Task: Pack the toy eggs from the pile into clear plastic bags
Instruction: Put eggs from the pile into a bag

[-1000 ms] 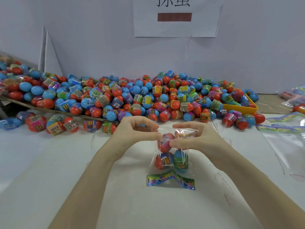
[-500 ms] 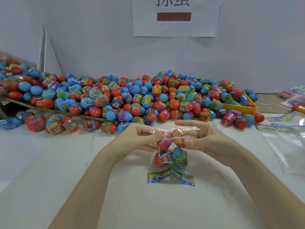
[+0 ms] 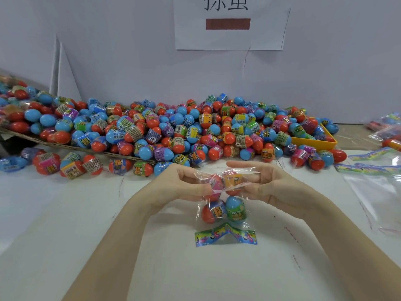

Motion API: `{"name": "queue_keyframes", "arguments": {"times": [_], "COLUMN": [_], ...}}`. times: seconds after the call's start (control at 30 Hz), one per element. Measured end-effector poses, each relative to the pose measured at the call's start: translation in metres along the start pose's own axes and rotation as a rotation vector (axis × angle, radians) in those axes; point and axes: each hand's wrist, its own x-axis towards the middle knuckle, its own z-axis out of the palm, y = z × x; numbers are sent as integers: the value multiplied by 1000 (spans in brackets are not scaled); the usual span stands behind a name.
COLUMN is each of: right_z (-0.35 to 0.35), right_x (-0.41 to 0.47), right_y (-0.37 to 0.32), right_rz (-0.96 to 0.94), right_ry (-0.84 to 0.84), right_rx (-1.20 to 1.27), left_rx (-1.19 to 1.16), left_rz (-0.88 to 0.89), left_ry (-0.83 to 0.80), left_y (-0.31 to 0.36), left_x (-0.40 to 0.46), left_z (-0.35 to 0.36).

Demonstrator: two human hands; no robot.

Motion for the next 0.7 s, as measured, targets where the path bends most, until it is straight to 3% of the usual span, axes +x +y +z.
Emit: {"name": "queue_keyframes", "arguments": {"times": [0.1,0.17,0.27,0.33,0.4,0.5,0.57,0.63,0.7], "right_z": [-12,-18,-22,-22,-11,18,30,33,33], "right_x": [-5,-11,-20,-26,-26,-19,-15,-10,-6], "right_y": [-12,-20,-29,-36,-40,-33,-26,-21,-18], "right_rz": [-48,-181,-422,-530,-574,-511,-469,-455,-429], "right_ry": [135,403,934,1155,1081,654,425,307,312], "right_rx": [49,135,232,180,-81,-574,-731,-876,-983], "left_rx": [-1,1,-5,9,11,-6,-15,-22,-12], "left_rz": [-14,-19,-19,-11,5,25,43,48,44], "left_ry": [31,31,14,9,5,6,5,8,12], "left_y": [0,0,2,2,2,2,1,-1,-2], "left_x": [1,0,0,1,1,1,1,2,3], "left_z": [-2,-2,-1,-1,0,1,1,0,0]}}
